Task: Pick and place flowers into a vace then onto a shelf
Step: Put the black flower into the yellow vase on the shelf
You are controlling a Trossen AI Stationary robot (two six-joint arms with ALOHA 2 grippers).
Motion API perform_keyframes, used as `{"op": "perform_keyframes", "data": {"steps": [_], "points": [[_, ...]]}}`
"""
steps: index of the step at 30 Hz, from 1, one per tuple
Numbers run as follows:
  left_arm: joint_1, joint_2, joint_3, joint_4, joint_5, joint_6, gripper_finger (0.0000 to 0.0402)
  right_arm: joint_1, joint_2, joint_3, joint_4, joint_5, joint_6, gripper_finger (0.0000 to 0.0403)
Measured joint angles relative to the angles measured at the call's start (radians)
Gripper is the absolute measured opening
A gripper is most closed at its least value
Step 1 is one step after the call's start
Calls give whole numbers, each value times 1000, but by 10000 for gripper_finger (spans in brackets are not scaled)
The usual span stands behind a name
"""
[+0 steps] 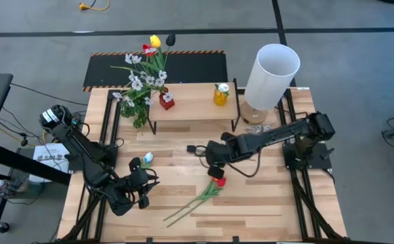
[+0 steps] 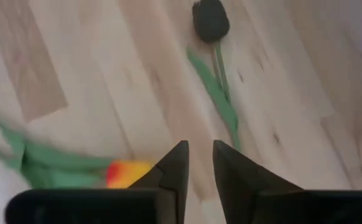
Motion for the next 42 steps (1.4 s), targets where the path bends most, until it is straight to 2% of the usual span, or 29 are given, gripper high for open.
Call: {"op": "perform_keyframes", "data": {"steps": [6,11,16,22,33,37,42], "points": [[0,0,0,-3,6,-11,71,-63,45,-21,36,-5,-73,137],[0,0,0,-7,10,-18,71,-64,117,-27,41,-1,-160,197],[0,0,0,-12,10,-20,71,-68,195,-25,72,0,-194,217],[0,0,0,-17,17,-32,71,-84,250,-18,79,3,-193,205],[0,0,0,-18,26,-35,71,-118,251,-17,77,-13,-217,160],[0,0,0,-18,26,-35,71,-144,251,-17,79,-68,-220,142],[0,0,0,-17,26,-36,71,-162,251,-16,81,-137,-220,99]]}}
